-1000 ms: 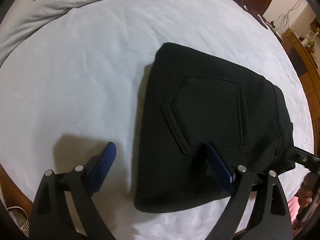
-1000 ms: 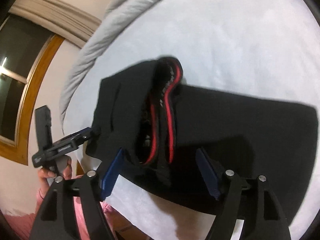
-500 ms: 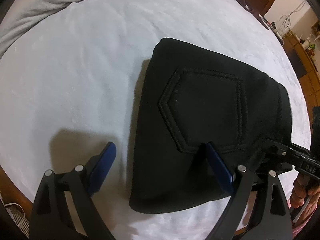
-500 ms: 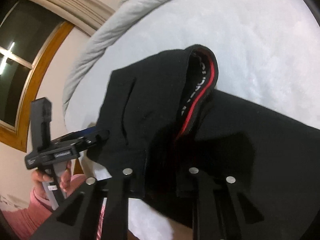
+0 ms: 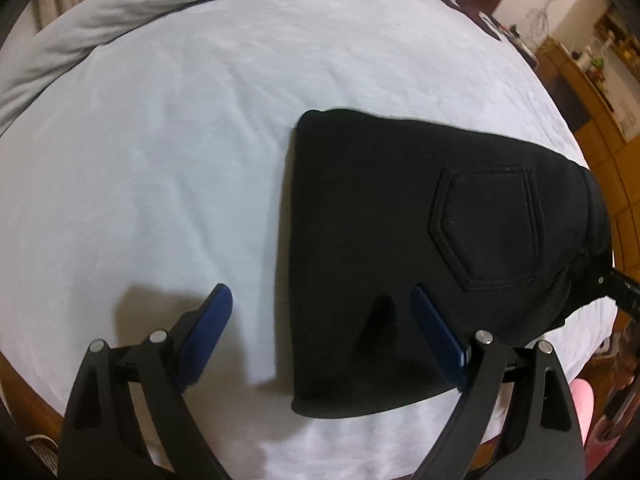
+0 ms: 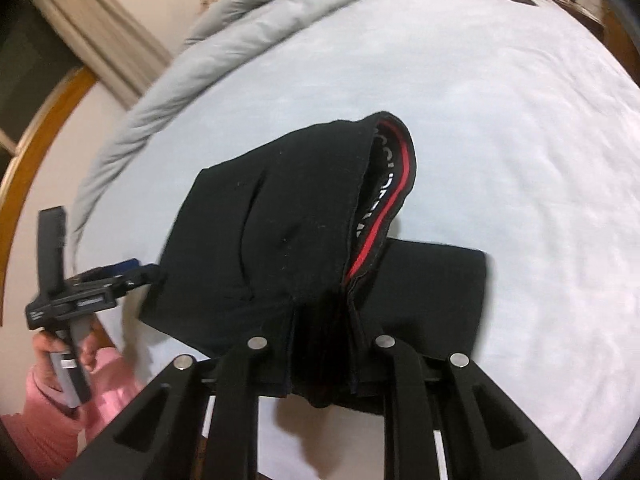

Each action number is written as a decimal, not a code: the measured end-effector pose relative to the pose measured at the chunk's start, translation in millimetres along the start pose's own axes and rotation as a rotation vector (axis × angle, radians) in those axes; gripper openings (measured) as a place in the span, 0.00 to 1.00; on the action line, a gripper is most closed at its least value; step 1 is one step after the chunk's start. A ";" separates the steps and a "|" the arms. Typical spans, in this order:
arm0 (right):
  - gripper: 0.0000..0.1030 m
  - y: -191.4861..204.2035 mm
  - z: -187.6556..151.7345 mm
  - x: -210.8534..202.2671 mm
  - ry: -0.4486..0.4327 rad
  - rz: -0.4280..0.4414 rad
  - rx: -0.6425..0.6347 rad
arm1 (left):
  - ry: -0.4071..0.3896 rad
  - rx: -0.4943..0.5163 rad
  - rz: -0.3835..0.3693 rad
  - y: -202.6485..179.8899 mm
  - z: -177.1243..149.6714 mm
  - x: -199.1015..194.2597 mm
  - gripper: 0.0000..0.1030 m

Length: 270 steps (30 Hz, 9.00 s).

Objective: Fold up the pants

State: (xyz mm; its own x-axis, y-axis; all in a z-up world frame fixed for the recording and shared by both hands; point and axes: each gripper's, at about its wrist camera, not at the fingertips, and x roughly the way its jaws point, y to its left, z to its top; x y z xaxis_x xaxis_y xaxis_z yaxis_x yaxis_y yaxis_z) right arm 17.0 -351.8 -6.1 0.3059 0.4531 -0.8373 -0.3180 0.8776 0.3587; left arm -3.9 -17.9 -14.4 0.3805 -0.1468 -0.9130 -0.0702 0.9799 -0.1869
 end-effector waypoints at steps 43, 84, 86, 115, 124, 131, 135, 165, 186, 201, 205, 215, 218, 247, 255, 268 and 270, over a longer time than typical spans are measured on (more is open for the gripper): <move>0.35 -17.0 -33.2 18.5 0.044 -0.311 0.003 | 0.061 -0.035 0.023 -47.0 -5.4 45.1 0.93; 0.35 -56.1 51.3 31.1 0.008 -0.203 0.085 | 0.044 0.069 0.121 -71.8 53.7 60.7 0.95; 0.41 -65.0 53.3 43.4 0.038 -0.191 0.112 | 0.075 0.065 0.121 -68.9 54.9 68.6 0.95; 0.44 -50.7 -30.8 20.0 0.044 -0.171 0.081 | 0.064 -0.053 0.013 -24.3 -27.8 38.7 0.95; 0.46 -61.4 -44.1 16.6 0.042 -0.097 0.143 | 0.066 -0.065 0.027 -15.0 -50.9 34.7 0.95; 0.53 -61.4 -42.4 -1.1 0.005 -0.085 0.129 | 0.068 -0.038 -0.011 -19.0 -39.5 28.0 0.94; 0.70 -78.0 -31.3 -16.8 -0.026 -0.070 0.161 | 0.116 -0.062 -0.107 -4.7 -18.8 34.3 0.94; 0.28 -79.7 13.1 -5.4 -0.024 0.207 0.112 | 0.166 -0.201 -0.404 -14.5 16.3 69.4 0.14; 0.55 -178.9 108.4 66.5 -0.061 0.017 0.216 | -0.006 -0.016 -0.274 -49.6 106.0 132.1 0.26; 0.54 -98.4 87.5 -15.6 -0.220 -0.026 0.000 | -0.177 0.044 -0.127 -79.9 91.2 39.3 0.56; 0.49 -102.0 86.8 11.3 -0.142 -0.063 0.021 | -0.139 0.041 -0.093 -79.6 79.6 57.9 0.58; 0.48 -124.1 61.8 28.7 -0.117 -0.091 0.088 | -0.092 0.080 -0.007 -81.2 68.5 87.0 0.60; 0.51 -115.9 49.4 0.7 -0.171 -0.096 0.100 | -0.095 0.060 -0.010 -76.9 66.4 70.9 0.67; 0.82 -52.8 5.7 -22.9 -0.125 -0.200 0.136 | -0.059 0.100 0.099 -105.8 10.2 8.4 0.89; 0.83 -54.0 6.9 -20.9 -0.116 -0.219 0.127 | -0.047 0.098 0.102 -105.2 8.0 10.7 0.89; 0.84 -47.6 4.9 -15.4 -0.111 -0.226 0.119 | -0.035 0.105 0.107 -108.3 6.5 13.3 0.89; 0.84 -47.9 4.4 -14.8 -0.109 -0.225 0.122 | -0.031 0.108 0.112 -109.8 5.3 14.0 0.89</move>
State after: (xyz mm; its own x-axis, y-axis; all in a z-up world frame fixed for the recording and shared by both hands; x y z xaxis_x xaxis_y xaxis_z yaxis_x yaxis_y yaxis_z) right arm 31.6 -399.8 -9.0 0.4535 0.2530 -0.8546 -0.1223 0.9675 0.2215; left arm 14.0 -126.8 -4.8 0.4047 -0.0336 -0.9138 -0.0145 0.9990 -0.0432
